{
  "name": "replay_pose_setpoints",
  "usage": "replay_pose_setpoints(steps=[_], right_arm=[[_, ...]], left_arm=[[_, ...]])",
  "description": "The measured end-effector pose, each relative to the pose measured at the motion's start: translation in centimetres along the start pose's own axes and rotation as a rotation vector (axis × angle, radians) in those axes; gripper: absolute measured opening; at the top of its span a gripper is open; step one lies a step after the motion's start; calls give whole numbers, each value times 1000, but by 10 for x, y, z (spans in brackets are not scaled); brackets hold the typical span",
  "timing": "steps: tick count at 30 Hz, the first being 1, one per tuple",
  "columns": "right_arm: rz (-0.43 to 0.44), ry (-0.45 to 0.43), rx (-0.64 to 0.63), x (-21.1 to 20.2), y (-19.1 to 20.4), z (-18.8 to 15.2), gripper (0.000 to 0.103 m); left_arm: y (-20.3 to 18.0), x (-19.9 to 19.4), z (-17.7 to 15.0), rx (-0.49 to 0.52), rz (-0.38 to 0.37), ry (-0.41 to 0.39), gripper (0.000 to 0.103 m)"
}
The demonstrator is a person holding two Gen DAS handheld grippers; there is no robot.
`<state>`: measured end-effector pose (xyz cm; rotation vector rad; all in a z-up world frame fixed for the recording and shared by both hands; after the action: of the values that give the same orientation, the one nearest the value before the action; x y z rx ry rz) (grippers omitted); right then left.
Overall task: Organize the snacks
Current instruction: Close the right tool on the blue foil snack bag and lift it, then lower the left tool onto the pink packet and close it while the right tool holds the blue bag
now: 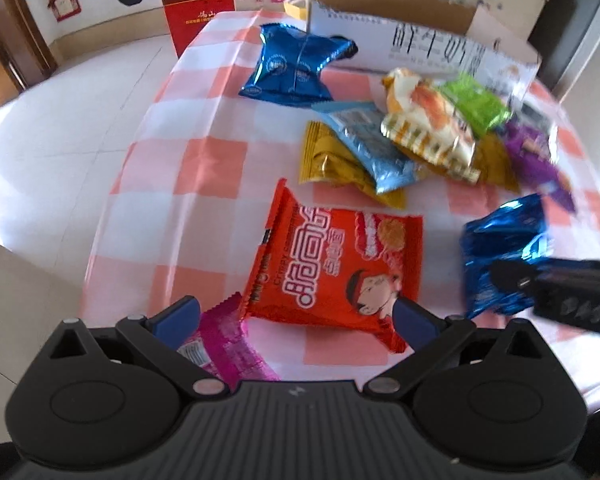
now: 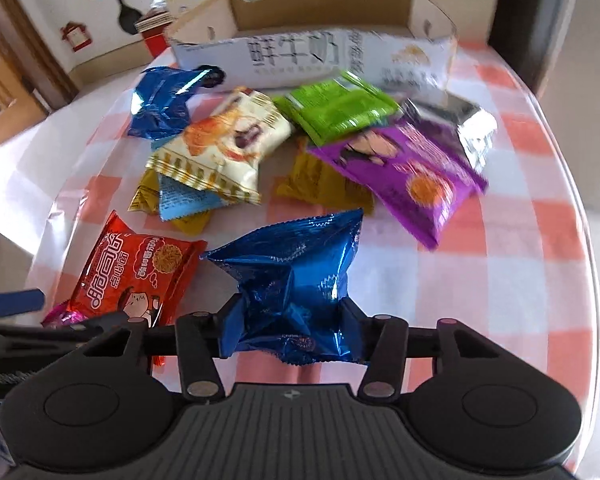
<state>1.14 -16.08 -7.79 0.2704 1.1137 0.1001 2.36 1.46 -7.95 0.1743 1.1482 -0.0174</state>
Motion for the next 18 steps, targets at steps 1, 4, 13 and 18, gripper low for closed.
replay_pose_setpoints(steps=[1,4,13,18], right_arm=[[-9,-3,4,-2,-2,0,57],[-18,-7,24,-6,-10,-2,57],[-6,-7,44,-11,-16,-1,58],[6,-9,46,-11,-13,0,58]], left_arm=[[-1,3,-1,10,20,7,102],[2,11,-6,18,59,30,102],[42,25,-18,-19,217,79,102],[53,12,-14,-121,80,32,102]])
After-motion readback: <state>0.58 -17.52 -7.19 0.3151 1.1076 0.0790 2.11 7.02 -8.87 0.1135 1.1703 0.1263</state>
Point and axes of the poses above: each gripper's, at about its wrist camera, not at the fingertips, and x roughly the way its jaws point, y to its left, z to its top, the point moved 3 cm from there along x, roughly the way its jaws point, and after that the axes turned 7 degrees about z, right-handed, at the moved point
